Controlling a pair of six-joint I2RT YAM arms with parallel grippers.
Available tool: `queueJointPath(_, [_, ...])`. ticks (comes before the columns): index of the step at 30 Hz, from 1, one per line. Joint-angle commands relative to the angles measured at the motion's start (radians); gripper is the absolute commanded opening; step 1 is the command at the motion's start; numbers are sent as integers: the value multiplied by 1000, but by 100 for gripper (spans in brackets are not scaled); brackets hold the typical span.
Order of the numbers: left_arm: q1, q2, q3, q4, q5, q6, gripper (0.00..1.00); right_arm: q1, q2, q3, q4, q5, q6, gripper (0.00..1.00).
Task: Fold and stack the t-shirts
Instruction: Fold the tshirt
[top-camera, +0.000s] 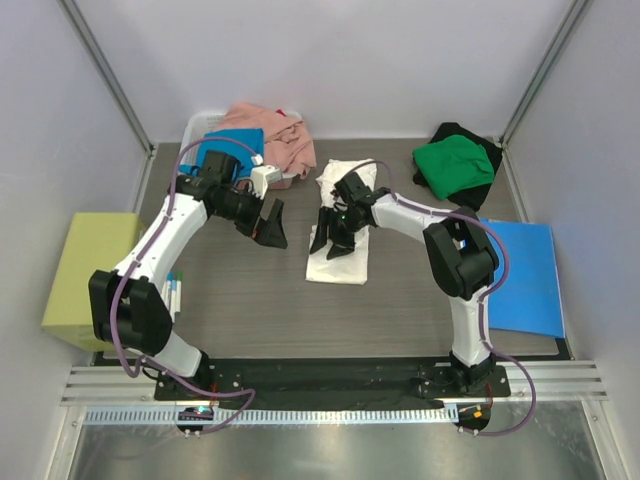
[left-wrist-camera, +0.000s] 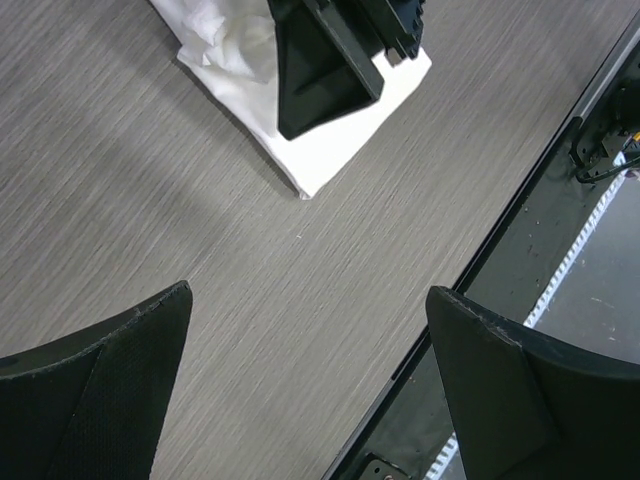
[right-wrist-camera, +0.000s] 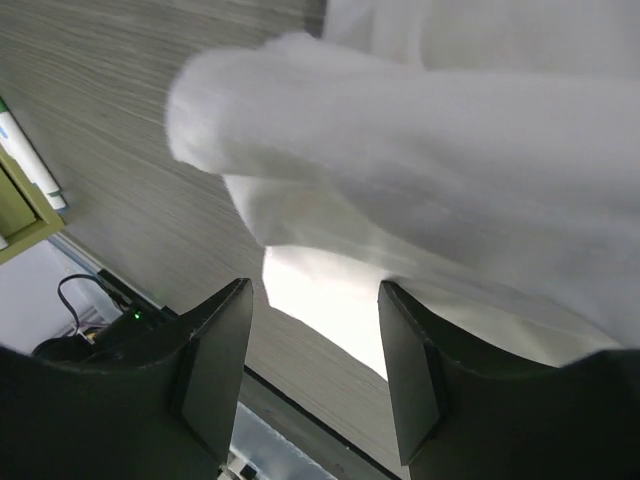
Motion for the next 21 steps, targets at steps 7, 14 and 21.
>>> queueJointPath(7, [3,-34,-37,34,23,21,100,-25,32,174,0,-3,-12,58])
queueJointPath(14, [3,-46,-47,33,16,25,100,-62,58,181,-3,-4,-27,56])
queueJointPath(21, [3,-50,-52,33,22,25,100,-145,148,279,-14,-16,-37,55])
